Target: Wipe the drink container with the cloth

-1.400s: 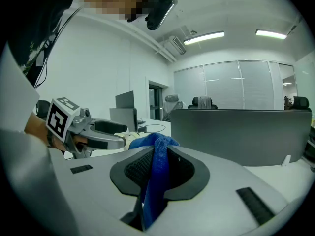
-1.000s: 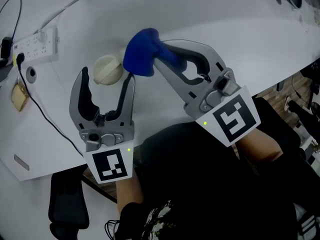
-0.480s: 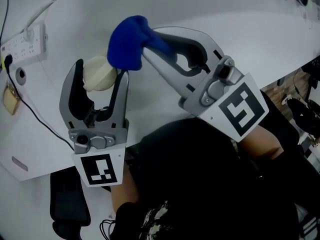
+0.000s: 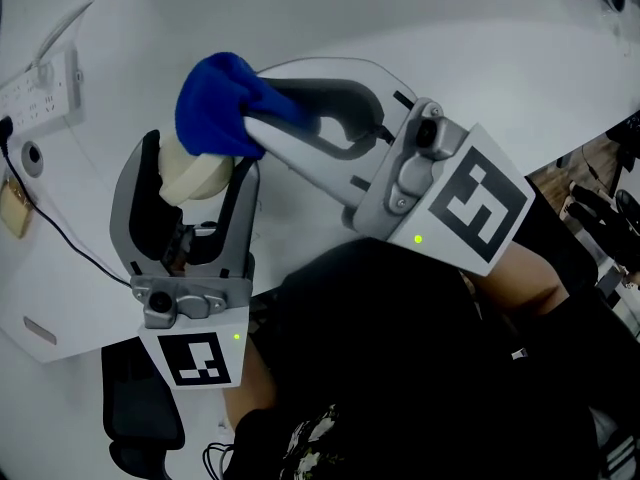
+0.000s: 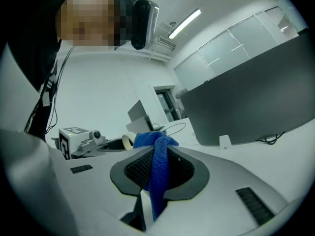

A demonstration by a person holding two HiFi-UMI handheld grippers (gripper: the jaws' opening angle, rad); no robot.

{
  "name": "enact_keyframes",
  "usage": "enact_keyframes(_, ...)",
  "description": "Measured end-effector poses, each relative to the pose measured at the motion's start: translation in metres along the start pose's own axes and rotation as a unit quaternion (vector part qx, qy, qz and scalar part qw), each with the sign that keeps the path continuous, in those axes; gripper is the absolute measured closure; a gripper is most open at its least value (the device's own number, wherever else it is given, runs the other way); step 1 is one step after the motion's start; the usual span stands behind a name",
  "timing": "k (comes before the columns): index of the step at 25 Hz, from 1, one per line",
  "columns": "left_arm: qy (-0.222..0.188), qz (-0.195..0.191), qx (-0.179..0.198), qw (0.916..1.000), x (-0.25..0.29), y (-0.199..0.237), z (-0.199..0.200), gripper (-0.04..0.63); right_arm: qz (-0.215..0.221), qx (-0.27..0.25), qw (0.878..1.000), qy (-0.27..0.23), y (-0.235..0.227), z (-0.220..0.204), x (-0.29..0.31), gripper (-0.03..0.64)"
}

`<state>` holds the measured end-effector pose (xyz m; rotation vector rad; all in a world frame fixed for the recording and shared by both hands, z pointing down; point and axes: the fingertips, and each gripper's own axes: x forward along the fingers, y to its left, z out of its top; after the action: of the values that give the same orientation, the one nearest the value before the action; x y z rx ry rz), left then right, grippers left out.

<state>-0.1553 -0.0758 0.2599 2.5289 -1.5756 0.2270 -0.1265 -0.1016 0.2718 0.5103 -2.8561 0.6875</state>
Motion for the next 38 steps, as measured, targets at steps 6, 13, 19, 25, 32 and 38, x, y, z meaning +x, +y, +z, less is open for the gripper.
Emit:
enact_keyframes(6, -0.008, -0.016, -0.001, 0.9998, 0.0, -0.001, 0.0, 0.313, 0.015, 0.016, 1.0, 0.018, -0.003, -0.023, 0.009, 0.561)
enact_keyframes(13, -0.018, -0.027, -0.006, 0.9995, -0.001, -0.001, 0.0, 0.311, -0.003, 0.0, 0.996, 0.089, -0.024, -0.071, 0.024, 0.565)
enact_keyframes(19, -0.027, -0.028, -0.001, 0.9993, 0.0, 0.0, 0.002, 0.313, -0.029, -0.063, 0.988, 0.138, -0.038, -0.102, 0.036, 0.566)
enact_keyframes(25, -0.035, -0.022, 0.013, 0.999, -0.001, 0.0, 0.003, 0.313, -0.031, -0.127, 0.975, 0.178, -0.043, -0.115, 0.045, 0.566)
enact_keyframes(32, -0.022, -0.002, 0.04, 0.999, -0.001, 0.0, 0.0, 0.311, -0.019, -0.143, 0.975, 0.169, -0.043, -0.118, 0.046, 0.565)
enact_keyframes(38, -0.006, 0.129, 0.051, 0.9904, -0.004, -0.001, 0.01, 0.311, -0.002, -0.144, 0.977, 0.159, -0.043, -0.117, 0.038, 0.565)
